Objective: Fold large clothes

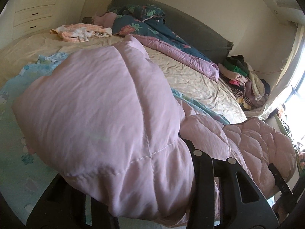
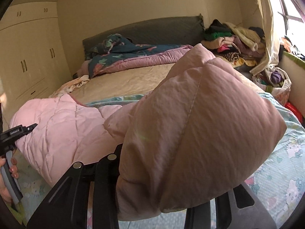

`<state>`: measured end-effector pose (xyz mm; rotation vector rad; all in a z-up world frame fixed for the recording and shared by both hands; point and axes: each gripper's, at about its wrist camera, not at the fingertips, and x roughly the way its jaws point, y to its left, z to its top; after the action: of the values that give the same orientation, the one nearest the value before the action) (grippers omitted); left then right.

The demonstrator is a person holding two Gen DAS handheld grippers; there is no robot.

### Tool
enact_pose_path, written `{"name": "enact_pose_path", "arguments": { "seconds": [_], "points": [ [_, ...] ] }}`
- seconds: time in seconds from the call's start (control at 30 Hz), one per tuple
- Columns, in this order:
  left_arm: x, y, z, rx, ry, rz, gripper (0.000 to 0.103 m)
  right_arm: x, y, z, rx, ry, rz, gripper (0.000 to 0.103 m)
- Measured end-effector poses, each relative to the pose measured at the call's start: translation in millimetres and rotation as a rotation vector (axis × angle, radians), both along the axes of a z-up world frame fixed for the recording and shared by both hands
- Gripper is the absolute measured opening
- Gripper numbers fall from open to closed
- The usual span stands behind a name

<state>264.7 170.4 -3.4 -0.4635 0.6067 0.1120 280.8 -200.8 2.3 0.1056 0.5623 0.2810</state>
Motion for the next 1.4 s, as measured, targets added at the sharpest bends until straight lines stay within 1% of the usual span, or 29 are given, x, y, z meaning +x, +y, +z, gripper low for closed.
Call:
{"name": "enact_pose_path", "arguments": {
  "seconds": [0.23, 0.43, 0.57, 0.73, 0.8, 0.93, 0.97, 1.03, 1.1, 1.13, 1.23, 1.27, 1.3, 1.37, 1.4],
  "points": [
    [-44, 0, -1, 0.005, 0.008, -0.015, 0.032, -52, -11, -3, 0.008, 0.005, 0.007, 0.031],
    [-77, -1, -7, 0.010, 0.020, -0.021, 0.032, -86, -20, -10, 0.026, 0.023, 0.004, 0.031],
    [-95, -4, -16, 0.020, 0.037, -0.021, 0.032, -101, -22, -16, 0.041, 0.041, -0.005, 0.031],
    [-109, -1, -33, 0.019, 0.062, -0.017, 0.033, -114, -29, -35, 0.060, 0.087, -0.027, 0.033],
    [-112, 0, -40, 0.015, 0.072, -0.013, 0.035, -113, -31, -42, 0.067, 0.109, -0.037, 0.035],
    [-120, 2, -53, 0.000, 0.092, 0.002, 0.040, -110, -39, -58, 0.099, 0.163, -0.073, 0.043],
    [-122, 3, -57, -0.008, 0.095, 0.006, 0.042, -110, -41, -63, 0.113, 0.179, -0.085, 0.046],
    [-124, 6, -62, -0.023, 0.100, 0.012, 0.046, -111, -44, -72, 0.132, 0.199, -0.102, 0.049],
    [-127, 9, -65, -0.036, 0.100, 0.014, 0.050, -112, -47, -76, 0.155, 0.211, -0.110, 0.056],
    [-129, 10, -67, -0.045, 0.103, 0.017, 0.051, -115, -49, -78, 0.163, 0.218, -0.114, 0.061],
    [-133, 13, -70, -0.063, 0.113, 0.025, 0.058, -120, -54, -80, 0.181, 0.234, -0.130, 0.074],
    [-136, 14, -71, -0.070, 0.117, 0.026, 0.063, -123, -56, -81, 0.182, 0.235, -0.136, 0.078],
    [-137, 14, -71, -0.074, 0.118, 0.028, 0.067, -126, -57, -81, 0.180, 0.234, -0.140, 0.080],
    [-142, 15, -72, -0.081, 0.123, 0.032, 0.073, -134, -58, -81, 0.177, 0.233, -0.144, 0.088],
    [-145, 16, -72, -0.082, 0.126, 0.034, 0.077, -138, -59, -81, 0.172, 0.231, -0.148, 0.089]
  ]
}}
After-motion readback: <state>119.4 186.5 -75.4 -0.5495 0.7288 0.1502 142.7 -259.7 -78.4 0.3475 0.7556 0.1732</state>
